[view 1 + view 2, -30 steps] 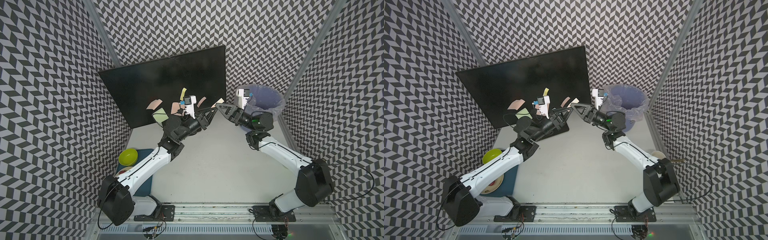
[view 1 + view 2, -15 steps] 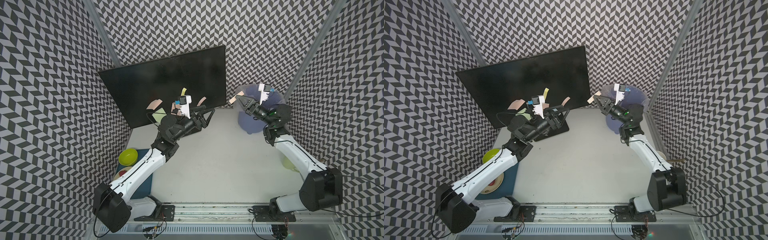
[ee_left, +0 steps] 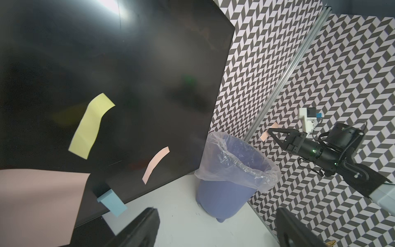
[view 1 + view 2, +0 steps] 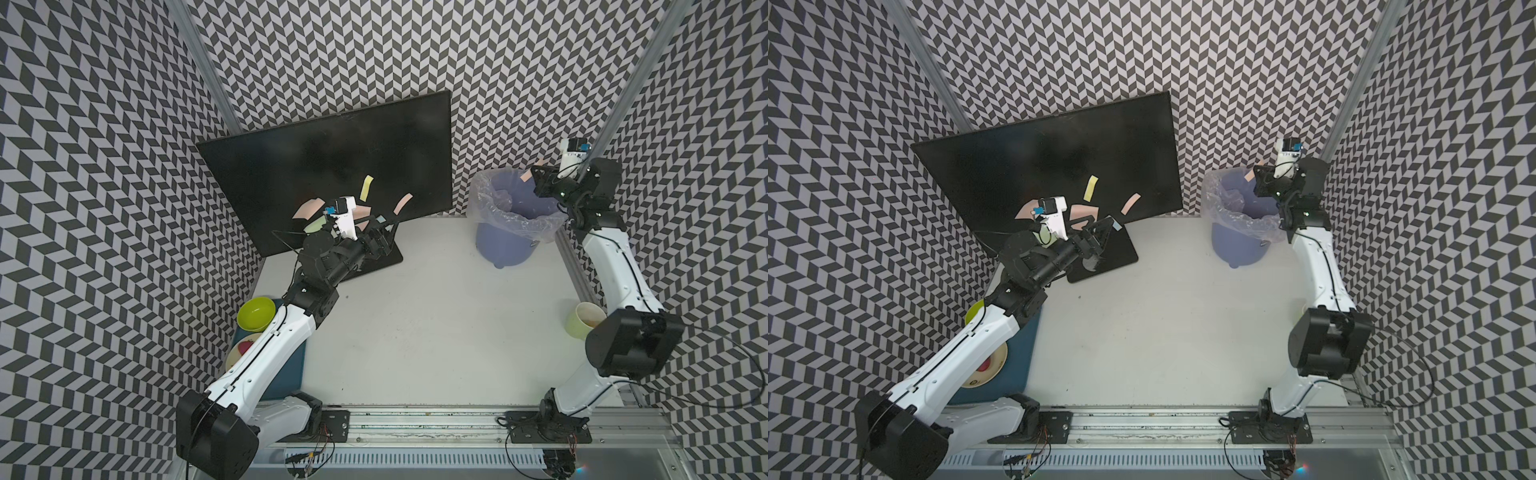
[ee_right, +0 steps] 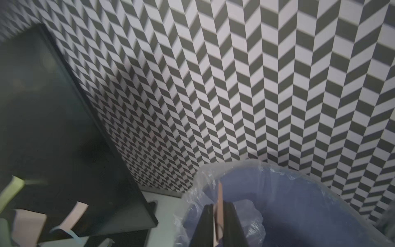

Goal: Remove the sticky note from the monitor
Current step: Place the sticky note in the trash bin.

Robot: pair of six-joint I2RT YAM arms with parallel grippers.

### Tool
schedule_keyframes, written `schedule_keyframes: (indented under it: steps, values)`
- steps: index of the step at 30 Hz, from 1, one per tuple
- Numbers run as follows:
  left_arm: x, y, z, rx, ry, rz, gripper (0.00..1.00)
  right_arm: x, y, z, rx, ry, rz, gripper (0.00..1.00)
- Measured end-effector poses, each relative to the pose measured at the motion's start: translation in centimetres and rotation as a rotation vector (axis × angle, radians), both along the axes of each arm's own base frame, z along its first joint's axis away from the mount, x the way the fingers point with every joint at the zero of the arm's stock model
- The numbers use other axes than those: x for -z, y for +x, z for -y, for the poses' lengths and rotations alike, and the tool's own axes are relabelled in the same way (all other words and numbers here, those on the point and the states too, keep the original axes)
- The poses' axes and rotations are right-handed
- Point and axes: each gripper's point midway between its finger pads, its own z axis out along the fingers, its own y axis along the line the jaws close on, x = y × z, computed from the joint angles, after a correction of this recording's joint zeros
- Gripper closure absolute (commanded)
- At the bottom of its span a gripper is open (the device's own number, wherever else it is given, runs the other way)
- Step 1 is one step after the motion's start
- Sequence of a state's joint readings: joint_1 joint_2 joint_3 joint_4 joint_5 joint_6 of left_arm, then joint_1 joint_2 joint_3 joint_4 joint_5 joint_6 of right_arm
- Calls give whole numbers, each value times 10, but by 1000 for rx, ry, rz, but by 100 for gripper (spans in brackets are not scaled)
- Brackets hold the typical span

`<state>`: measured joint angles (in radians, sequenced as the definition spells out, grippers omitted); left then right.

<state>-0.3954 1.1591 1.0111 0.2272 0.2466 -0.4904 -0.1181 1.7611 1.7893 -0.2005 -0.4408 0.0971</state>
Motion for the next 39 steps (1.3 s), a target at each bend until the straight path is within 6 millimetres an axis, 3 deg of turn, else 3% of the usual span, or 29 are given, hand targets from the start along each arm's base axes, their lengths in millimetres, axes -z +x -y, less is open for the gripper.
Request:
schedule_keyframes:
  steps: [3, 7, 15, 18, 27, 39]
  values:
    - [4, 3, -6, -18, 10, -13, 9, 34, 18, 4, 8, -46, -112, 75]
    - [8, 6, -12, -38, 16, -26, 9, 61, 22, 5, -1, -90, -210, 56]
    - [18, 12, -22, -66, 31, -47, 8, 75, 8, -10, -48, -146, -278, 22]
    - [19, 14, -25, -74, 36, -46, 8, 79, -8, -15, -61, -165, -302, 13]
    - [31, 23, -26, -75, 51, -72, 8, 75, -61, -16, -45, -179, -316, 6]
    - [43, 30, -26, -62, 63, -100, 8, 93, -81, -16, -38, -177, -361, 1]
